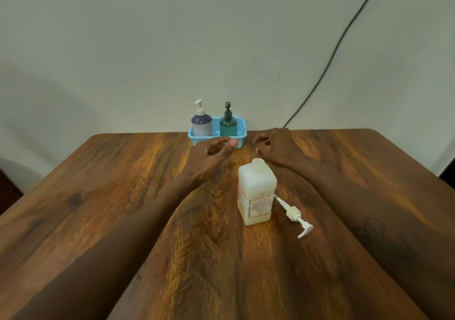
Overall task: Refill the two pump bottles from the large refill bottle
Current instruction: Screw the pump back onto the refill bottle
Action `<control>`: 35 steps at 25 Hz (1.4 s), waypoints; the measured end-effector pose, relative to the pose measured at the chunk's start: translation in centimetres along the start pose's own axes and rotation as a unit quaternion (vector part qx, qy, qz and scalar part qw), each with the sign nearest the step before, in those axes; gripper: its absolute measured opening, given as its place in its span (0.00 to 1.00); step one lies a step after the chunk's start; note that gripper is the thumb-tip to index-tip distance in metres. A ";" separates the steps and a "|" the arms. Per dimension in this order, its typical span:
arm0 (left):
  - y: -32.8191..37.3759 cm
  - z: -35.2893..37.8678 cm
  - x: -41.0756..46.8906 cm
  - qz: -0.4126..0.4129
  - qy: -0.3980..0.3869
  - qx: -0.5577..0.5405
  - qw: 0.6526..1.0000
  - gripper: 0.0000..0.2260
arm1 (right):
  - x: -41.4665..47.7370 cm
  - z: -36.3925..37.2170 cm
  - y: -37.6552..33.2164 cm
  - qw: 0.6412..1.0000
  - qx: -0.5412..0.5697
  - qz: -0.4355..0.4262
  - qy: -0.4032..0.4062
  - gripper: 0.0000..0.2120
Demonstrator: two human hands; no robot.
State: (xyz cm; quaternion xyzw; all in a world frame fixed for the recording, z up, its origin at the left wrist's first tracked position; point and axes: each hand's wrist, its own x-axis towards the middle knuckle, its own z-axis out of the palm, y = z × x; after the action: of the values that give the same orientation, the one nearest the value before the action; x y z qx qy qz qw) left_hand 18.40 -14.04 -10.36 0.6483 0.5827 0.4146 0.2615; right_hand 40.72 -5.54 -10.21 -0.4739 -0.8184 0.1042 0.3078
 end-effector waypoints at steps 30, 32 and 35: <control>2.3 1.5 -7.6 0.042 0.096 0.042 0.994 0.37 | -13.0 -6.4 -2.4 0.994 -0.016 -0.070 -0.084 0.11; 2.1 1.0 -7.5 0.032 0.100 0.057 0.993 0.37 | -12.3 -7.5 -3.9 0.996 0.035 -0.081 -0.016 0.12; 2.0 0.6 -7.4 0.021 0.097 0.083 0.992 0.36 | -10.7 -8.8 -6.1 0.987 0.104 -0.084 0.085 0.12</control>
State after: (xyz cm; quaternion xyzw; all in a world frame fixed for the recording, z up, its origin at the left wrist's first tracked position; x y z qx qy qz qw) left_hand 20.11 -21.53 -10.78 0.6366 0.6241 0.4307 0.1404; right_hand 45.58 -18.77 -4.77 -0.3758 -0.8107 0.1221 0.4321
